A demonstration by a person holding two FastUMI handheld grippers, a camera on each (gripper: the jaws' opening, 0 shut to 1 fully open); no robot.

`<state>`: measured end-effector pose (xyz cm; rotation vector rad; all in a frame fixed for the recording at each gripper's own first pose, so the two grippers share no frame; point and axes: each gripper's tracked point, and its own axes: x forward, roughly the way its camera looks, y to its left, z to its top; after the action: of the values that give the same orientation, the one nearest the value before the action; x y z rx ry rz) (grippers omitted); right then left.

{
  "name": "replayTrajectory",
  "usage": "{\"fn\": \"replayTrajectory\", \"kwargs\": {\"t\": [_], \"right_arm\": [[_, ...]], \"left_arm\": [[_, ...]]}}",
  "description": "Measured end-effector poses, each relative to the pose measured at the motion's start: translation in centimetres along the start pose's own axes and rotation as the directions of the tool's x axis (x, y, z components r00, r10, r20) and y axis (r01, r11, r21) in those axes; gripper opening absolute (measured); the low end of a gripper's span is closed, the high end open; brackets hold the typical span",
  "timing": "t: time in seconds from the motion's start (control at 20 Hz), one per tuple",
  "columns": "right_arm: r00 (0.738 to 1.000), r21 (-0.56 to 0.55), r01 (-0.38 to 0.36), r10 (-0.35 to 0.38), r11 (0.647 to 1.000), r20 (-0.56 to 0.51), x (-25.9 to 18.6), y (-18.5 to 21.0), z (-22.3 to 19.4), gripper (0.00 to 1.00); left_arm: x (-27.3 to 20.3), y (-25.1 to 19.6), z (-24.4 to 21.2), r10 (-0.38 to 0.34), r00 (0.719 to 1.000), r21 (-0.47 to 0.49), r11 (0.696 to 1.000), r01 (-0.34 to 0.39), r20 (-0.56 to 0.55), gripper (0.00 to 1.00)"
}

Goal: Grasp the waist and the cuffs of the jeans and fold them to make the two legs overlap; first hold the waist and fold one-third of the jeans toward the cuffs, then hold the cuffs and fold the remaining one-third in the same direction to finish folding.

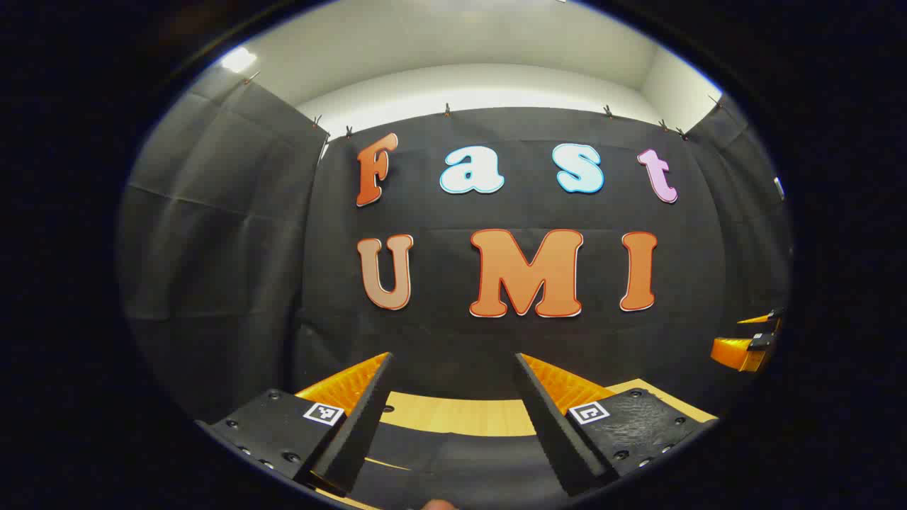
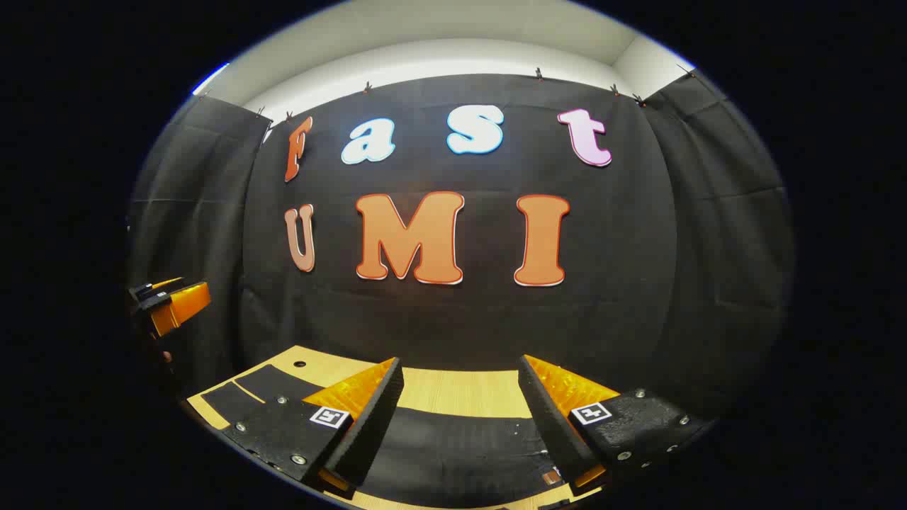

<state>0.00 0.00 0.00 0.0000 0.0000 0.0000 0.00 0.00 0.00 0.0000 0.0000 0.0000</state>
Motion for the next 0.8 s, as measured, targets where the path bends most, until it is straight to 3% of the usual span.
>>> {"fn": "replayTrajectory", "kwargs": {"t": [0.15,0.35,0.5,0.8], "right_arm": [[0.999,0.009,0.046,-0.046,0.999,0.005,0.7,0.4,0.1,0.98],[0.998,0.011,0.045,-0.046,0.999,0.041,1.9,2.8,0.9,0.98],[0.999,0.04,0.046,-0.046,0.998,-0.001,2.7,3.9,-0.3,1.0],[0.981,0.088,0.144,-0.131,0.986,-0.141,3.7,0.6,-4.1,0.98]], "left_arm": [[1.3,2.2,0.4,0.005,1.0,0.042,0.999,-0.005,0.003,1.0],[2.7,3.9,-0.9,0.018,1.0,0.043,0.999,-0.018,-0.01,1.0],[3.7,5.6,-3.2,0.036,0.997,0.034,0.999,-0.034,-0.065,0.99],[5.7,12.1,-8.7,0.16,0.96,-0.01,0.986,-0.167,-0.231,1.0]]}}
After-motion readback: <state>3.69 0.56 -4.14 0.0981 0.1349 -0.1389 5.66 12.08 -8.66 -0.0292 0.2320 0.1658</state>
